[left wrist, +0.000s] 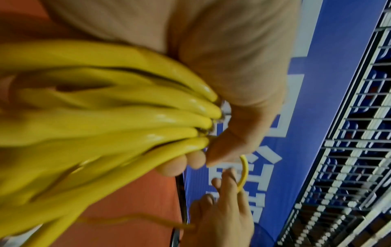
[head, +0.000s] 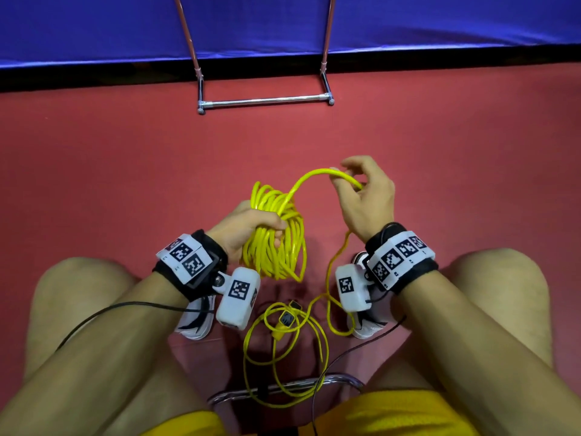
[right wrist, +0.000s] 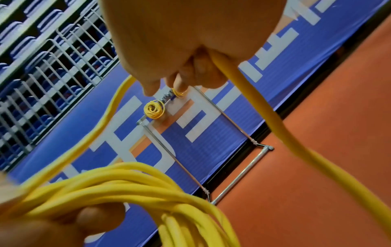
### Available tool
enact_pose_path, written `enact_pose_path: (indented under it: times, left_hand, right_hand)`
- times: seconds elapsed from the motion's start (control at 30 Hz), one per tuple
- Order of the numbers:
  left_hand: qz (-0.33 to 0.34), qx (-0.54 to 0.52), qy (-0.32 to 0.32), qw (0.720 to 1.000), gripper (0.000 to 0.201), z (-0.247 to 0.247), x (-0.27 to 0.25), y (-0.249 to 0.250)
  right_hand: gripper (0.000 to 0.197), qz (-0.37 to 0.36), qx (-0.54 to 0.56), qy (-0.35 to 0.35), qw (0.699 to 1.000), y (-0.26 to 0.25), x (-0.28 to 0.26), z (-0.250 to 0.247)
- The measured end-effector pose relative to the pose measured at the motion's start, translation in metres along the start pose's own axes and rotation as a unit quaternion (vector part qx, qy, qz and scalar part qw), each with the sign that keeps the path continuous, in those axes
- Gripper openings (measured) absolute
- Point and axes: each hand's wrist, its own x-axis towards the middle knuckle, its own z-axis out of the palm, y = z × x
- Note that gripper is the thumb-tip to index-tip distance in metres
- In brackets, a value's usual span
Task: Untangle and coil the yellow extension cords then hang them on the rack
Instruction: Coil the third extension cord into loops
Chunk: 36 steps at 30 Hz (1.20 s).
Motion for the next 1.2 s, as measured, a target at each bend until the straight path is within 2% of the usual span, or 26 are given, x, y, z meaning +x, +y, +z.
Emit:
enact_pose_path:
  times: [0.07, 0.13, 0.2, 0.27, 0.33, 0.43, 0.47, 0.53, 0.57, 0.63, 0.7, 0.73, 0.77, 0.83, 0.87, 0.93, 0.97, 1.03, 1.1, 1.17, 1.2]
  left_hand:
    - [-0.004, 0.037, -0.061, 0.997, 0.007, 0.007, -0.008, -0.003]
    - [-0.014, 0.031, -0.121, 0.992, 0.007, 0.015, -0.019, -0.004]
    - [-0.006, -0.004, -0.165, 0.986, 0.016, 0.018, -0.026, -0.002]
    - [0.014, -0.047, -0.173, 0.984, 0.028, 0.015, -0.028, 0.003]
    - [0.034, -0.112, -0.15, 0.982, 0.032, 0.01, -0.026, 0.007]
    - [0.048, -0.203, -0.129, 0.97, 0.062, 0.005, -0.02, 0.011]
    - [0.06, -0.234, -0.127, 0.962, 0.066, 0.004, -0.019, 0.013]
    - [0.096, -0.312, -0.109, 0.939, 0.06, 0.003, -0.018, 0.022]
    - [0.117, -0.349, -0.087, 0.926, 0.051, 0.001, -0.017, 0.029]
    - [0.174, -0.402, -0.022, 0.899, 0.03, -0.006, -0.016, 0.045]
    - [0.214, -0.437, 0.029, 0.873, 0.014, -0.017, -0.013, 0.056]
    - [0.219, -0.453, 0.045, 0.863, 0.009, -0.022, -0.01, 0.059]
    - [0.22, -0.458, 0.066, 0.859, 0.019, -0.028, -0.006, 0.058]
    - [0.214, -0.447, 0.111, 0.861, 0.039, -0.035, 0.007, 0.05]
    - [0.214, -0.437, 0.134, 0.864, 0.037, -0.036, 0.013, 0.047]
    - [0.229, -0.385, 0.2, 0.871, 0.021, -0.035, 0.025, 0.038]
    - [0.243, -0.343, 0.235, 0.876, 0.016, -0.035, 0.029, 0.035]
    - [0.267, -0.238, 0.279, 0.891, 0.019, -0.037, 0.034, 0.025]
    - [0.263, -0.102, 0.32, 0.904, 0.026, -0.039, 0.034, 0.019]
    - [0.258, 0.065, 0.345, 0.9, 0.044, -0.039, 0.037, 0.012]
    - [0.261, 0.139, 0.337, 0.894, 0.049, -0.039, 0.038, 0.009]
  right_hand:
    - [0.025, 0.027, -0.036, 0.037, 0.998, 0.006, 0.004, -0.001]
    - [0.037, 0.09, -0.089, 0.033, 0.991, 0.014, 0.008, 0.001]
    - [0.045, 0.141, -0.13, -0.029, 0.981, 0.02, 0.007, 0.005]
    - [0.046, 0.166, -0.119, -0.113, 0.972, 0.03, 0.001, 0.012]
    - [0.038, 0.174, -0.123, -0.196, 0.957, 0.038, -0.007, 0.016]
    - [0.019, 0.156, -0.147, -0.304, 0.928, 0.048, -0.018, 0.02]
    - [0.014, 0.152, -0.135, -0.34, 0.918, 0.049, -0.023, 0.022]
    - [0.025, 0.157, -0.093, -0.382, 0.906, 0.049, -0.037, 0.028]
    - [0.027, 0.192, -0.076, -0.397, 0.894, 0.051, -0.043, 0.031]
    - [0.032, 0.262, -0.068, -0.441, 0.856, 0.058, -0.059, 0.036]
    - [0.032, 0.269, -0.104, -0.491, 0.822, 0.066, -0.073, 0.038]
    - [0.028, 0.263, -0.124, -0.505, 0.813, 0.069, -0.075, 0.037]
    - [0.023, 0.257, -0.142, -0.513, 0.807, 0.069, -0.076, 0.035]
    - [0.016, 0.234, -0.159, -0.522, 0.805, 0.067, -0.073, 0.033]
    - [0.014, 0.213, -0.165, -0.521, 0.81, 0.064, -0.072, 0.032]
    - [0.011, 0.133, -0.2, -0.514, 0.823, 0.045, -0.073, 0.027]
    - [0.018, 0.087, -0.211, -0.509, 0.83, 0.037, -0.076, 0.027]
    - [0.033, 0.012, -0.183, -0.507, 0.842, 0.017, -0.081, 0.027]
    - [0.036, -0.057, -0.155, -0.508, 0.846, 0.001, -0.085, 0.029]
    - [0.036, -0.123, -0.147, -0.485, 0.853, -0.009, -0.085, 0.027]
    - [0.035, -0.147, -0.143, -0.466, 0.861, -0.013, -0.083, 0.025]
